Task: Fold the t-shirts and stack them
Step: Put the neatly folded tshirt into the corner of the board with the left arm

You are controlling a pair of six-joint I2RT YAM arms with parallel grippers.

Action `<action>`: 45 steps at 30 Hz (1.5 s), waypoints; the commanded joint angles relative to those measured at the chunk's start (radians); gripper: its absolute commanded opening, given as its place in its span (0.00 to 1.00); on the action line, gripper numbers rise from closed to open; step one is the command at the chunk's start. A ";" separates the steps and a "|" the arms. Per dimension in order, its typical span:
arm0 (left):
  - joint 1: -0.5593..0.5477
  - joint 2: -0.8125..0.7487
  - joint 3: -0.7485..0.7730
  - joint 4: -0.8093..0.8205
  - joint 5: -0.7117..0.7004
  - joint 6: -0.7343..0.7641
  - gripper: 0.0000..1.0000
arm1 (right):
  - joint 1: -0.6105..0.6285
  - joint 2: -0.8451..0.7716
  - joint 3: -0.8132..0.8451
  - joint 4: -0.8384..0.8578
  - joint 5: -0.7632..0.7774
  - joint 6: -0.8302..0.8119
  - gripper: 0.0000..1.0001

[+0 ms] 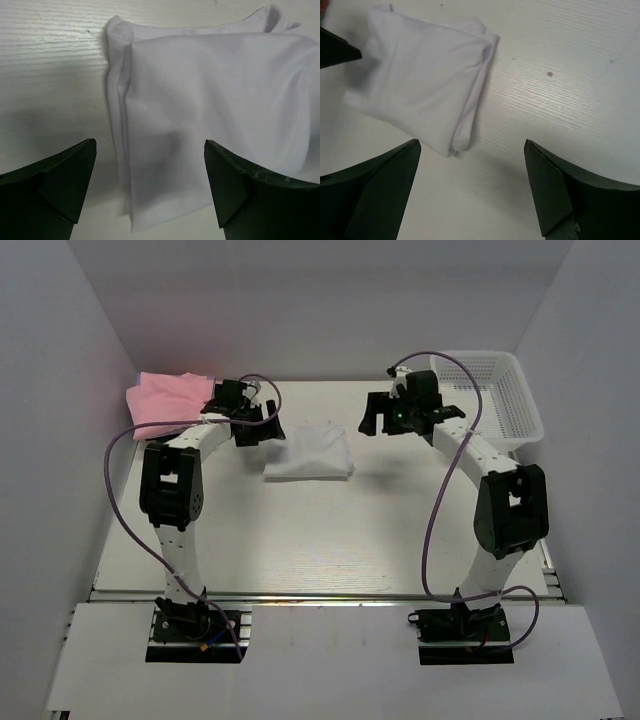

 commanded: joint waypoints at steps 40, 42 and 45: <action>-0.012 -0.133 0.281 -0.092 -0.185 0.627 0.00 | -0.166 -0.397 -0.412 0.134 0.029 0.102 0.90; 0.003 -0.122 0.335 -0.115 -0.196 0.674 0.00 | -0.166 -0.395 -0.412 0.132 0.023 0.102 0.90; 0.034 -0.091 0.440 -0.153 -0.244 0.695 0.00 | -0.166 -0.389 -0.414 0.135 0.018 0.105 0.90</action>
